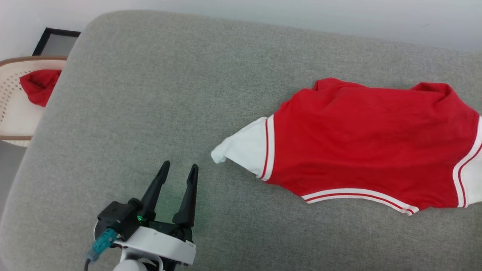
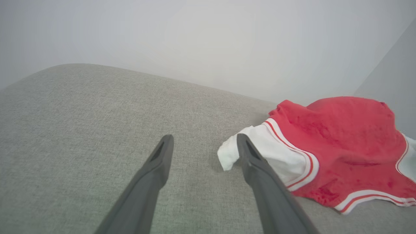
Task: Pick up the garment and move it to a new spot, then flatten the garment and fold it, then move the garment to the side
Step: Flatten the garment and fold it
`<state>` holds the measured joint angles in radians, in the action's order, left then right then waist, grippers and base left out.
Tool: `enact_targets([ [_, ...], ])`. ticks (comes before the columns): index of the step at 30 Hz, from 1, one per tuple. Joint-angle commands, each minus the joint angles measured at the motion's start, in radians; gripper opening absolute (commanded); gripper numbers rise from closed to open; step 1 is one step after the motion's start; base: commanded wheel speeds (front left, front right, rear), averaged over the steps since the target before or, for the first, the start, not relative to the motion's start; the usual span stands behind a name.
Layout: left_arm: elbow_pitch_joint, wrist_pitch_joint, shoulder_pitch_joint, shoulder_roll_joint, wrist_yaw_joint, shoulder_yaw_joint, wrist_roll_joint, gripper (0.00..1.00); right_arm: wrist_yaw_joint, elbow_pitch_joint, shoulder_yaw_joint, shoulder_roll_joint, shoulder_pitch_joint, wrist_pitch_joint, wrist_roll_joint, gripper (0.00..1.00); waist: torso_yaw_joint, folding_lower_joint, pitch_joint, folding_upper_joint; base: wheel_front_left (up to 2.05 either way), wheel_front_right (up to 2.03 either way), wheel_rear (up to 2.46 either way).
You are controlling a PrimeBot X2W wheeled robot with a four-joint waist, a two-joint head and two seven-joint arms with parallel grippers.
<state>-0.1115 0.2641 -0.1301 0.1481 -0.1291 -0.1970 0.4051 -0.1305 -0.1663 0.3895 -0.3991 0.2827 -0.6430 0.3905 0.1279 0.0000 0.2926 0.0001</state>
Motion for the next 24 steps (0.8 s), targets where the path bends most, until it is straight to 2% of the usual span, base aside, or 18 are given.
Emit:
enact_targets([
  [1,0.000,0.000,-0.007,0.003,-0.002,0.000,0.004,1.00,0.000,-0.009,0.001,0.009,0.011,0.000,-0.021,0.00,0.002,0.0000,0.002,-0.0001,0.00,0.00,0.00],
  [10,-0.006,0.000,-0.020,0.032,-0.002,-0.004,-0.008,1.00,0.000,-0.128,0.020,0.044,0.052,0.061,-0.137,0.00,0.007,0.0000,0.005,-0.0001,0.00,0.00,0.00],
  [11,-0.008,0.000,-0.024,0.043,-0.002,-0.013,-0.012,1.00,0.000,-0.134,0.019,0.046,0.059,0.075,-0.138,0.05,0.005,0.0000,0.004,-0.0001,0.00,0.00,0.00],
  [12,-0.010,0.000,-0.030,0.056,-0.002,-0.024,-0.014,1.00,0.000,-0.138,0.018,0.052,0.063,0.090,-0.129,0.31,0.004,0.0000,0.002,-0.0001,0.00,0.00,0.00],
  [13,-0.009,0.000,-0.038,0.075,-0.002,-0.037,-0.013,1.00,0.000,-0.141,0.020,0.058,0.067,0.105,-0.117,0.78,0.003,0.0000,-0.001,-0.0001,0.00,0.00,0.00],
  [14,-0.010,0.000,-0.048,0.098,-0.002,-0.055,-0.014,1.00,0.000,-0.142,0.023,0.061,0.067,0.116,-0.115,1.00,0.001,0.0000,-0.006,-0.0001,0.00,0.00,0.00],
  [17,0.002,-0.024,-0.092,0.193,-0.002,-0.137,-0.006,1.00,0.000,-0.116,0.018,0.058,0.051,0.148,-0.110,1.00,-0.006,0.0000,-0.021,-0.0001,0.00,0.00,0.00],
  [22,0.070,-0.131,-0.202,0.396,0.000,-0.288,0.053,1.00,0.000,-0.022,0.009,0.075,0.024,0.191,-0.060,1.00,-0.033,0.0000,-0.046,-0.0001,0.00,0.00,0.00],
  [24,0.103,-0.180,-0.260,0.480,0.000,-0.344,0.082,1.00,0.000,0.033,-0.025,0.084,0.010,0.207,-0.035,1.00,-0.049,0.0000,-0.053,-0.0001,0.00,0.00,0.00],
])
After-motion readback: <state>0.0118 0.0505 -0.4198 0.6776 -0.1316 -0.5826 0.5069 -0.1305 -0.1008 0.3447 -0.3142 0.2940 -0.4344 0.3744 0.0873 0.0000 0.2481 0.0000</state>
